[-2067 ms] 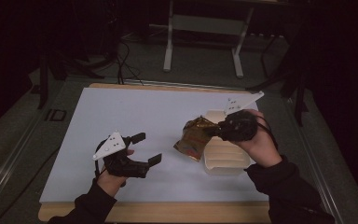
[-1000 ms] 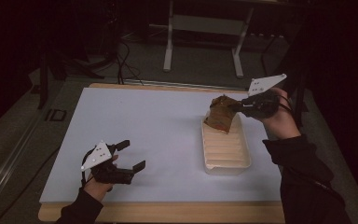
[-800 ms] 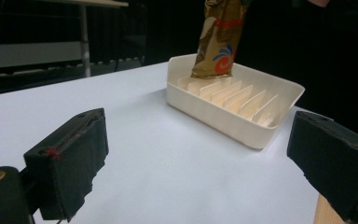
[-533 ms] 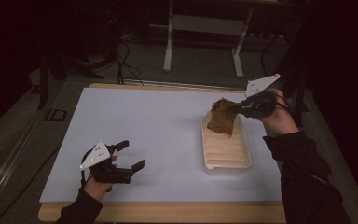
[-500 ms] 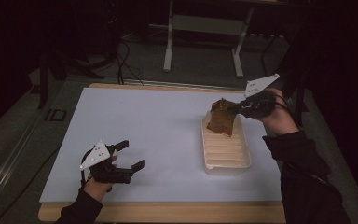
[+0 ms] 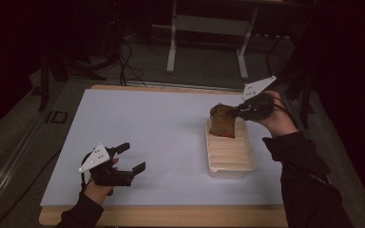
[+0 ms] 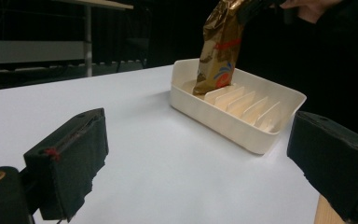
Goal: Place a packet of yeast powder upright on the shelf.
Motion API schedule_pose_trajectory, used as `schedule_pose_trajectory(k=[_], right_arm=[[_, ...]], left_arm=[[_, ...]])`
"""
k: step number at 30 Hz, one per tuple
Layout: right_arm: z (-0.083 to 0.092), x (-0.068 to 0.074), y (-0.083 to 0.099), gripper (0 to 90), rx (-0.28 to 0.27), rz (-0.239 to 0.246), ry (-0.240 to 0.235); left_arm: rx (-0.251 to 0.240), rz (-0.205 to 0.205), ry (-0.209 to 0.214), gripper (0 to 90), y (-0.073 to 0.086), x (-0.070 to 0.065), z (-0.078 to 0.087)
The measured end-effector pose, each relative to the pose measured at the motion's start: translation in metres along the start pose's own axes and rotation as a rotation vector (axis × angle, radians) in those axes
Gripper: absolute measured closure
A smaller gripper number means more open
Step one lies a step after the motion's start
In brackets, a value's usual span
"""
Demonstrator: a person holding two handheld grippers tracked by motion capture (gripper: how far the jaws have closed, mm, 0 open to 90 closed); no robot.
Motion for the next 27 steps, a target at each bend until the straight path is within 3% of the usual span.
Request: schedule_pose_trajectory(k=[11, 15, 20, 23, 27], right_arm=[[-0.022, 0.002, 0.012, 83.1, -0.026, -0.034, -0.037], [-0.022, -0.001, 0.019, 83.1, -0.089, -0.087, -0.039], [-0.033, -0.005, 0.039, 82.7, -0.049, -0.125, -0.038], [-0.036, -0.006, 0.043, 82.1, -0.099, -0.168, -0.048], [-0.036, -0.006, 0.044, 79.7, -0.099, -0.191, -0.038]], left_arm=[[0.005, 0.006, 0.004, 5.7, 0.002, 0.000, -0.001], [0.006, 0.007, 0.003, 5.7, 0.003, 0.000, -0.001], [0.005, 0.007, 0.006, 5.7, 0.003, -0.001, -0.001], [0.005, 0.007, 0.005, 5.7, 0.003, 0.000, -0.002], [0.010, 0.009, 0.008, 5.7, 0.005, -0.001, -0.003]])
Point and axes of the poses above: each handheld gripper's, and its own axes: z roughly backward along the jaws, y roughly out of its underside, x roughly to its left, the point moved 9 cm from there along -z, roughly forward along the jaws, and after that the axes turned 1 degree about x, right-handed, at the moved point
